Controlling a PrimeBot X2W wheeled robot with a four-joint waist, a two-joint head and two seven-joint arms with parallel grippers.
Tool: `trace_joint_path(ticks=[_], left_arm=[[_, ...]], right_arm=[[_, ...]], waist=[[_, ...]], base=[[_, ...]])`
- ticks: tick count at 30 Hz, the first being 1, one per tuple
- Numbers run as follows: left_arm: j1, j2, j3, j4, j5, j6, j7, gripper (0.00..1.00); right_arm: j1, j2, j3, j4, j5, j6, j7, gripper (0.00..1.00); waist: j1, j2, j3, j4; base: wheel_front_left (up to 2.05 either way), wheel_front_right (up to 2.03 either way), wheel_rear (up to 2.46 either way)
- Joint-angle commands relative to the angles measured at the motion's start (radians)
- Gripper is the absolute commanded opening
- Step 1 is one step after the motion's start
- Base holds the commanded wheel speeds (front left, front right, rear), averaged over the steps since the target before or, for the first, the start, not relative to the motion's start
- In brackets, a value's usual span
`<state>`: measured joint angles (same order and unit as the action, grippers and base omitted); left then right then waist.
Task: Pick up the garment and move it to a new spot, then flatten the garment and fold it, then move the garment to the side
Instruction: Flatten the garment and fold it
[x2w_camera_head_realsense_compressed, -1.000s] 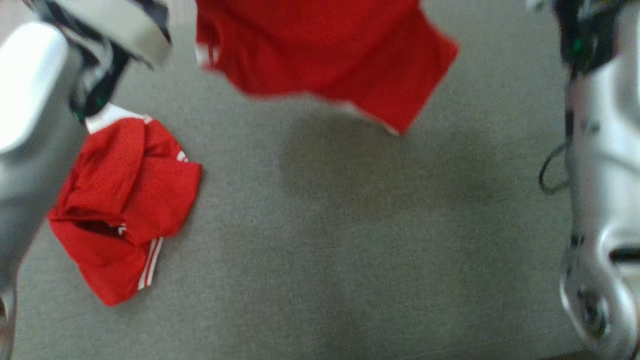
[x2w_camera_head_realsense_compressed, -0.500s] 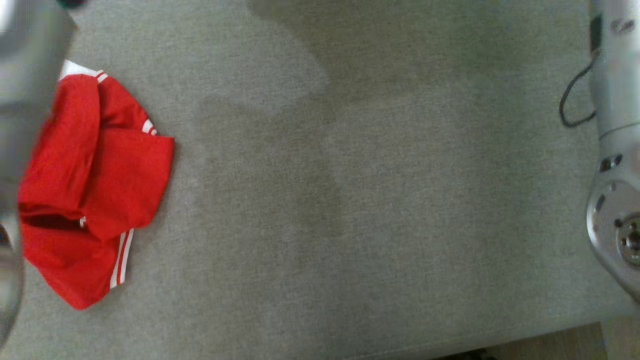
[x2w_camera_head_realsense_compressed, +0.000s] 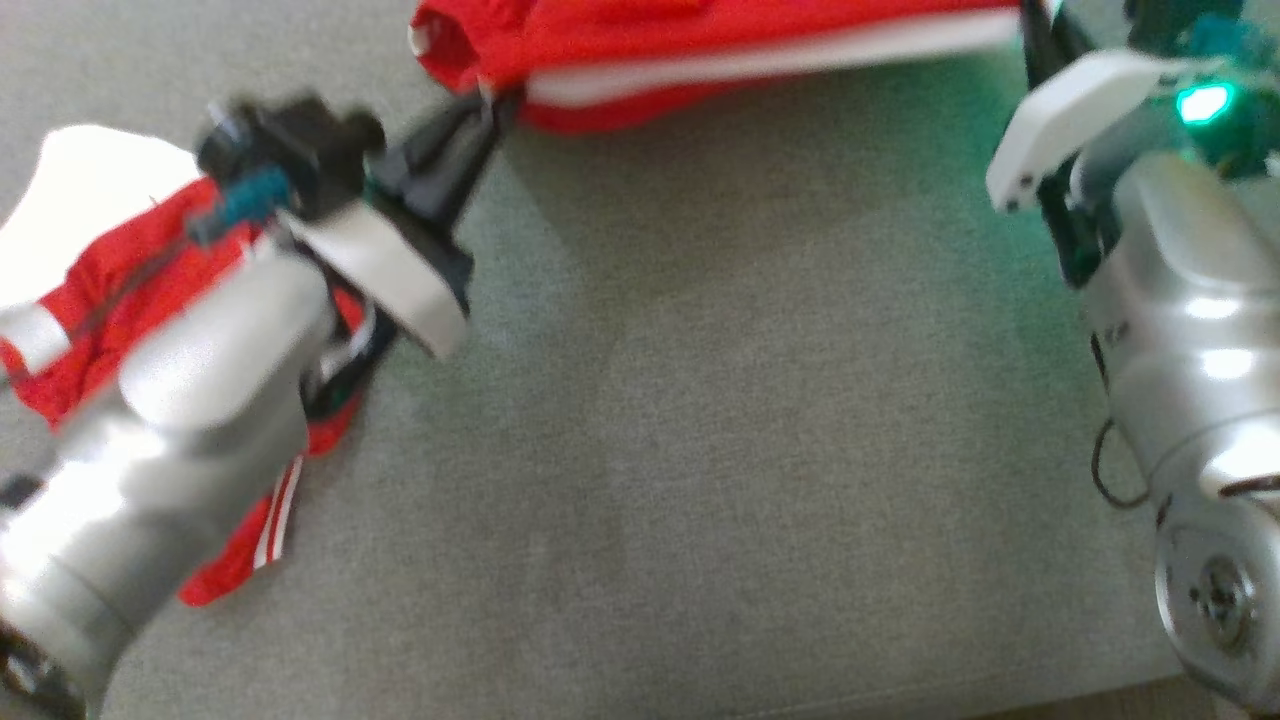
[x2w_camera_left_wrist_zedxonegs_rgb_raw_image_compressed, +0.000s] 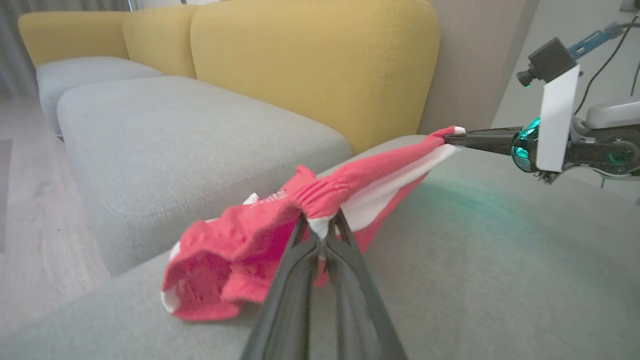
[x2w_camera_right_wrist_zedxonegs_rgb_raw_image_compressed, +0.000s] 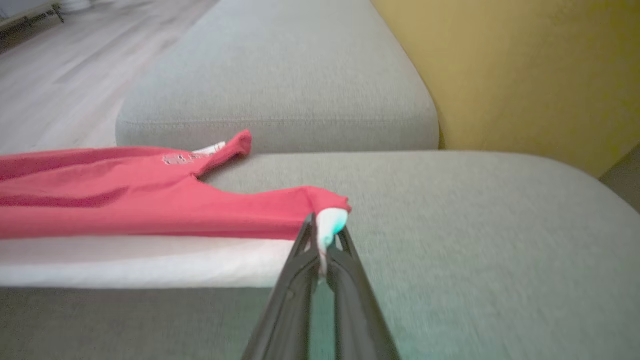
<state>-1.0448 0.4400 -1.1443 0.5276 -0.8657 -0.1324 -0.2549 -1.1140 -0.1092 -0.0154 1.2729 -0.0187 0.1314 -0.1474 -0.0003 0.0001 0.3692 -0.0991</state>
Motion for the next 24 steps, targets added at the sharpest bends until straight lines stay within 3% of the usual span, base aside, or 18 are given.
trace_joint_path(ticks=[1, 11, 18, 24], left_arm=[[-0.026, 0.042, 0.033, -0.023, -0.009, 0.002, -0.002, 0.00], [0.151, 0.039, -0.031, -0.100, -0.008, 0.021, -0.006, 0.00], [0.251, 0.015, -0.043, -0.157, -0.003, 0.063, -0.006, 0.00], [0.348, -0.006, -0.069, -0.230, -0.006, 0.101, -0.006, 0.00]], right_arm=[[0.007, 0.003, 0.018, -0.020, 0.013, -0.001, 0.006, 0.00], [0.179, -0.071, 0.211, -0.011, 0.173, -0.001, 0.131, 0.00], [0.307, -0.155, 0.313, -0.093, 0.308, -0.001, 0.193, 0.00], [0.416, -0.250, 0.342, -0.197, 0.410, -0.001, 0.244, 0.00]], waist=[[0.0003, -0.0001, -0.028, 0.004], [0.0003, -0.0001, -0.148, 0.003], [0.0003, -0.0001, -0.243, -0.010], [0.0003, -0.0001, -0.316, -0.032]], base=[[0.00, 0.00, 0.00], [0.00, 0.00, 0.00], [0.00, 0.00, 0.00], [0.00, 0.00, 0.00]])
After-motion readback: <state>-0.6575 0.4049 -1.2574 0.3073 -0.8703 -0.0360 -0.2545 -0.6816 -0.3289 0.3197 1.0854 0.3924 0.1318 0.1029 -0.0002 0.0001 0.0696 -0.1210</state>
